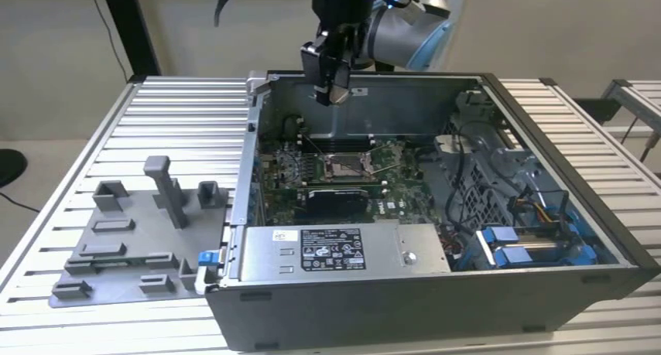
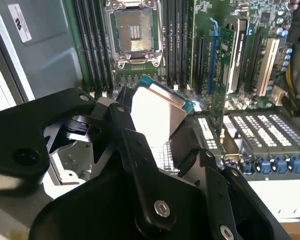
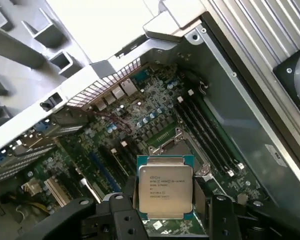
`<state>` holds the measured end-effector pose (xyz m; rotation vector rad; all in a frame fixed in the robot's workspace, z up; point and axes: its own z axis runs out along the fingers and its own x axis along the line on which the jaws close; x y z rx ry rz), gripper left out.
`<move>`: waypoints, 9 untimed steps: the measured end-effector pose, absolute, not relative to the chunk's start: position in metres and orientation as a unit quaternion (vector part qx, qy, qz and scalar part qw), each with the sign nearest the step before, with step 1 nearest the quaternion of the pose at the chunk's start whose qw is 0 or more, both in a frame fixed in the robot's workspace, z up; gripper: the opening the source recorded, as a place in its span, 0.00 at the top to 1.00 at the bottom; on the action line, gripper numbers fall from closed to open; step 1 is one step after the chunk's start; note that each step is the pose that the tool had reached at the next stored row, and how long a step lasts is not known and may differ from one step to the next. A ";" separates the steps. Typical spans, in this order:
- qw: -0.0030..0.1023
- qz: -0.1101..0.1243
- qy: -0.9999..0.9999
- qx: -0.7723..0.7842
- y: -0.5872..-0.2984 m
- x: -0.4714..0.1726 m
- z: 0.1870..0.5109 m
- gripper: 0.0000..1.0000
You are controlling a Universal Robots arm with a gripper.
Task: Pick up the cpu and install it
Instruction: 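Pick up the cpu and move it towards the insertion slot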
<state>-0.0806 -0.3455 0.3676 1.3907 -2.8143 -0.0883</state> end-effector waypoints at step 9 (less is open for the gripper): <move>-0.002 -0.028 -0.930 0.367 -0.345 -0.081 0.368 1.00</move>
